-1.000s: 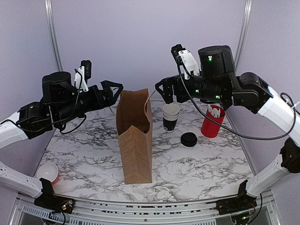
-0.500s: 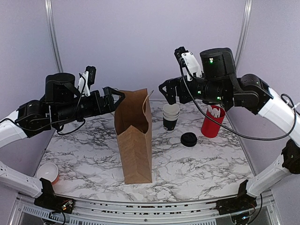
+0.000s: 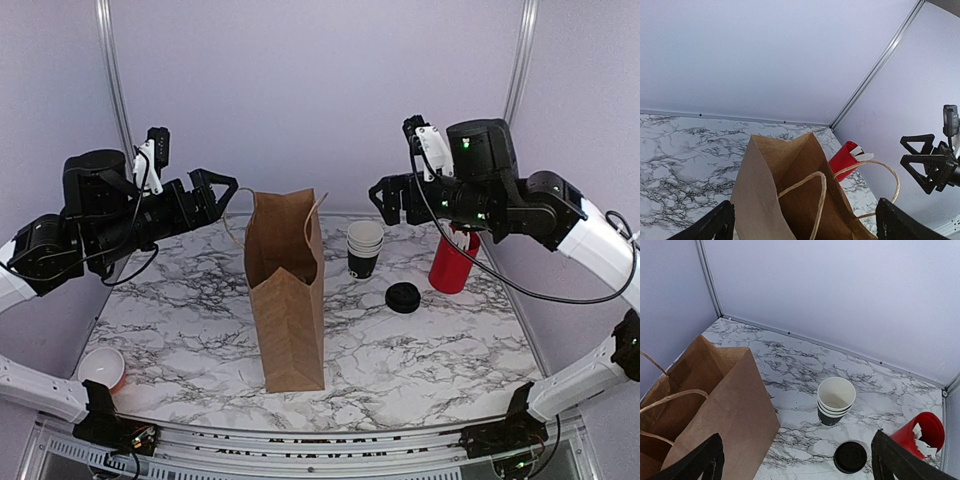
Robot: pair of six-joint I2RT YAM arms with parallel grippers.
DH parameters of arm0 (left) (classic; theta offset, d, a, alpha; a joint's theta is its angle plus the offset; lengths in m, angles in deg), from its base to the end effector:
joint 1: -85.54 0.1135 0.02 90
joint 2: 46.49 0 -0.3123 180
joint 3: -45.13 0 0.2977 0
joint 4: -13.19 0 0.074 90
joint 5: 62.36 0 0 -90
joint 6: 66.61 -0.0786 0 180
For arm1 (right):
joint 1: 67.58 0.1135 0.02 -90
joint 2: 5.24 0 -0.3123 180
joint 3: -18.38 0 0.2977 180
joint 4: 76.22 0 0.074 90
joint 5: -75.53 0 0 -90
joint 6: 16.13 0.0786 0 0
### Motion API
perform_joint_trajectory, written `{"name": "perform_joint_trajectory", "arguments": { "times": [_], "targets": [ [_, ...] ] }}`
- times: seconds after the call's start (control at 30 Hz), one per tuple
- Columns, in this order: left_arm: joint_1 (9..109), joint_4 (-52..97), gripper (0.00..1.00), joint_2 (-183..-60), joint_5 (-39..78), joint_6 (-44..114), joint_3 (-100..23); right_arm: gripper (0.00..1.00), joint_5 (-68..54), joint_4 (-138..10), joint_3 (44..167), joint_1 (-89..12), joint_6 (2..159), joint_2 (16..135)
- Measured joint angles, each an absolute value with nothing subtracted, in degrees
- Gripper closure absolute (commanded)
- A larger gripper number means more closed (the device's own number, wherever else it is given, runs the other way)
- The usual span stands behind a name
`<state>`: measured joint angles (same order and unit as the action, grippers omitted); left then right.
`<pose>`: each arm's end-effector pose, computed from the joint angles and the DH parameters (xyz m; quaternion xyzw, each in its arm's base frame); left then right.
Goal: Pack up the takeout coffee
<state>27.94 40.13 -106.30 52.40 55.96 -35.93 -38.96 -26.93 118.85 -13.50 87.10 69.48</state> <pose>0.1805 -0.2231 0.4769 0.0164 0.7381 -0.3520 0.5754 0.2254 0.2556 0.4860 -0.1764 0.8066 0.1491 0.5441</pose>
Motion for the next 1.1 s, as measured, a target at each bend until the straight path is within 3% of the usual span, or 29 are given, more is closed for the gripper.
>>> {"name": "perform_joint_trajectory", "arguments": {
  "times": [0.27, 0.63, 0.9, 1.1],
  "targets": [
    [29.3, 40.1, 0.01, -104.6, 54.1, 55.5, -35.9, 0.01, -36.4, -27.3, 112.2, -20.9, 89.1, 65.8],
    [31.2, 40.2, 0.01, -104.6, 53.6, 55.6, -35.7, 0.08, -24.3, -27.1, 102.6, -45.7, 90.0, 63.1],
    [32.4, 40.2, 0.01, -104.6, 52.9, 56.0, -35.0, 0.24, -19.3, -28.0, 100.6, -54.5, 88.9, 63.6],
    [32.9, 40.4, 0.01, -104.5, 52.1, 56.5, -34.6, 0.45, -17.7, -29.1, 98.8, -58.3, 88.4, 64.3]
  ]
}}
